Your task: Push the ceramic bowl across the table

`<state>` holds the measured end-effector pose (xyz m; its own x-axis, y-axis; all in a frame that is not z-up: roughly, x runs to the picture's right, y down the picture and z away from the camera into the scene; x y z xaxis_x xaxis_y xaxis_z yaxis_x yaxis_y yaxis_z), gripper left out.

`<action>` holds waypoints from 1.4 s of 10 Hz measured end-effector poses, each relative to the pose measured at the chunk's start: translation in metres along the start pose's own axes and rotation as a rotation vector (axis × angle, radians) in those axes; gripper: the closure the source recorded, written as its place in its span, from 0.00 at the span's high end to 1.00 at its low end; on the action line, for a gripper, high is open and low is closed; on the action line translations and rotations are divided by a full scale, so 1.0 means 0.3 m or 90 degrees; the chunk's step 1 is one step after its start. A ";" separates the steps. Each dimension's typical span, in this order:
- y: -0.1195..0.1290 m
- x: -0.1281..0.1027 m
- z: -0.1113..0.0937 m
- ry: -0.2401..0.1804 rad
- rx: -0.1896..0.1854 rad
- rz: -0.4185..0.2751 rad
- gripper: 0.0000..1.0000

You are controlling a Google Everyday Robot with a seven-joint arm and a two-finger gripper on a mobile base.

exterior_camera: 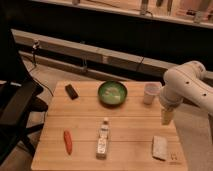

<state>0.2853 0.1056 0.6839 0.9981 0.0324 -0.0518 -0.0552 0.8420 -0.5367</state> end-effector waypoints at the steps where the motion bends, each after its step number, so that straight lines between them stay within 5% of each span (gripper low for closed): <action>1: 0.000 0.000 0.000 0.000 0.000 0.000 0.80; 14: 0.000 0.000 0.000 0.000 0.000 0.000 0.80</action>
<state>0.2853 0.1056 0.6839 0.9981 0.0324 -0.0518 -0.0552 0.8420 -0.5367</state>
